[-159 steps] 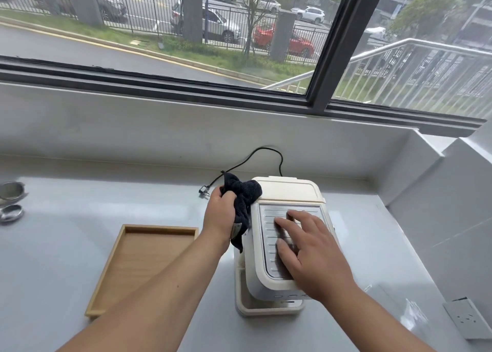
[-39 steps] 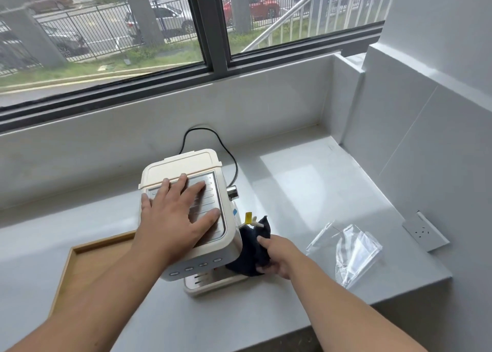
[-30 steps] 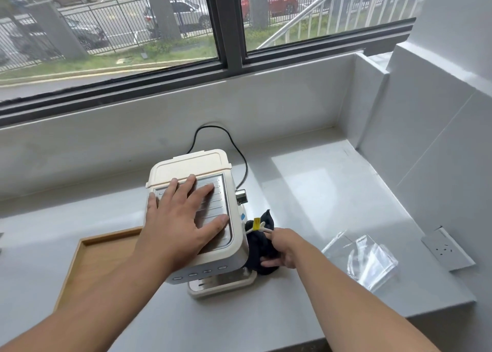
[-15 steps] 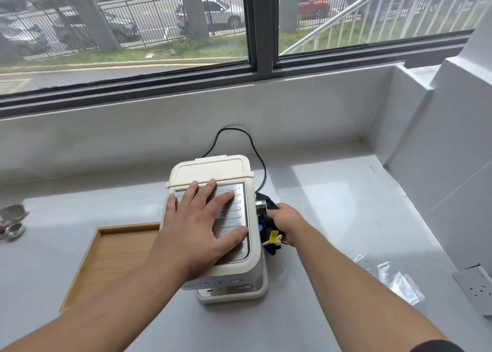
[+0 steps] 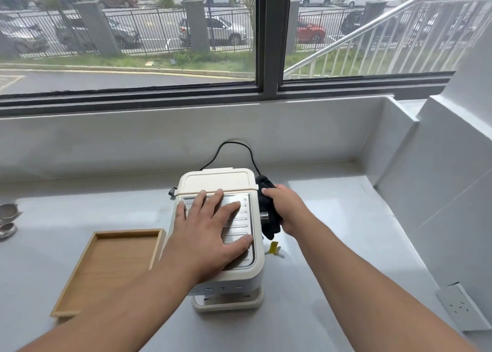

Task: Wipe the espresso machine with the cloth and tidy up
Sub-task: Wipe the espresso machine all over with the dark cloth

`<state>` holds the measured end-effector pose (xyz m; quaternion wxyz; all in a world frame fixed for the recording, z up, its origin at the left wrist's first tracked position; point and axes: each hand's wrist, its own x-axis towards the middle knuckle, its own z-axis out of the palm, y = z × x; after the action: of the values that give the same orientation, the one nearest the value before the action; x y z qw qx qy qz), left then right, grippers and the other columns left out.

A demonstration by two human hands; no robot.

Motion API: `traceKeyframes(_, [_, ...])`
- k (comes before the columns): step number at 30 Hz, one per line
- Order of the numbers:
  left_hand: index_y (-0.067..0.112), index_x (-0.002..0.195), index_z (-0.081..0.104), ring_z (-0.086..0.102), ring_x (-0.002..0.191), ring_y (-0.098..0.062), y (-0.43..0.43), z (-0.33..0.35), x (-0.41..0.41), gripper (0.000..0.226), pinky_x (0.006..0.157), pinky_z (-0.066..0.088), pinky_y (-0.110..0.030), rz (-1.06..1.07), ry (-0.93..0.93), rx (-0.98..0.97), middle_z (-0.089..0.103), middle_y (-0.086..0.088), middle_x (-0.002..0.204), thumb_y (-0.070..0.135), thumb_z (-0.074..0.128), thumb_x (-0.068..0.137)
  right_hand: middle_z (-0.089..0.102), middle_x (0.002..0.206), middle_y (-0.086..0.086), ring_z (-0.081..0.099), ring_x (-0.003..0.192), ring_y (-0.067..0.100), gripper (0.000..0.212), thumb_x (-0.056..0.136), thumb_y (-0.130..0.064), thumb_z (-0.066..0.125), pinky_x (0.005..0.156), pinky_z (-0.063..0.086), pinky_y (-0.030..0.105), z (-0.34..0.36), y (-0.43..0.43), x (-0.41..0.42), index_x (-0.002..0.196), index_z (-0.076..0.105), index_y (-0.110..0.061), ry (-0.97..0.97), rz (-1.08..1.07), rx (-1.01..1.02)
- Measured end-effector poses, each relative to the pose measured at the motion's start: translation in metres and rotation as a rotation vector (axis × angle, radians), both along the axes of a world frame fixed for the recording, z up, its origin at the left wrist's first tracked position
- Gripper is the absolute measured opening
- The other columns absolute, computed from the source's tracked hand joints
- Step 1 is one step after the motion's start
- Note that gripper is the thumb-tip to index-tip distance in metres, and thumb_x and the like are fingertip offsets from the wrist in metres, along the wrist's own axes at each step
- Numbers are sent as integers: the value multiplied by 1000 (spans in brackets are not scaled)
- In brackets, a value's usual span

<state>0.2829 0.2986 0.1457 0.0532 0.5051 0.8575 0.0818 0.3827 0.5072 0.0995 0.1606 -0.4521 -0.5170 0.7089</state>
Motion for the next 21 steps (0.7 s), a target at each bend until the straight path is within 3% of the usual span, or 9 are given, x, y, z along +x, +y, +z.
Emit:
traceKeyframes(6, [55,157,20,-12,160,-14,-1,-4,-2,90,127,-12,-55,-4,-21,22,4,16,175,97,21,78,69,80,11,64,67,27,9,88,-22,63,63,53,40,38,-12,1,90,63,-13,101,-96,44])
traceKeyframes(8, [55,157,20,-13,160,-14,0,-5,-2,89,126,-14,-56,-8,-26,23,4,16,175,96,22,78,66,70,8,60,59,25,9,86,-20,63,55,51,36,51,-19,-1,88,63,-12,85,-111,150])
traceKeyframes(10, [55,156,22,-12,160,-16,1,-6,-2,88,126,-14,-57,-10,-35,24,5,15,175,95,23,78,66,64,5,58,55,24,9,79,-22,62,56,50,37,60,-26,-5,83,65,-15,14,-113,305])
traceKeyframes(13, [53,156,25,-11,161,-17,1,-6,-2,88,125,-14,-59,-8,-49,33,7,13,176,94,24,78,68,84,2,64,72,22,13,74,-32,60,67,51,33,69,-38,-10,82,68,-27,-217,-45,661])
traceKeyframes(16, [55,155,23,-13,160,-18,1,-6,-2,87,124,-17,-59,-18,-61,30,6,11,176,94,21,78,58,104,-2,51,96,25,23,79,-31,61,83,48,36,74,-46,-14,99,73,-30,-461,98,1034])
traceKeyframes(21, [53,154,22,-12,161,-22,0,0,-2,85,123,-18,-61,-38,-94,31,8,8,176,92,21,79,58,113,-1,42,94,26,32,84,-26,61,91,45,39,77,-66,-18,114,72,-22,-595,278,1356])
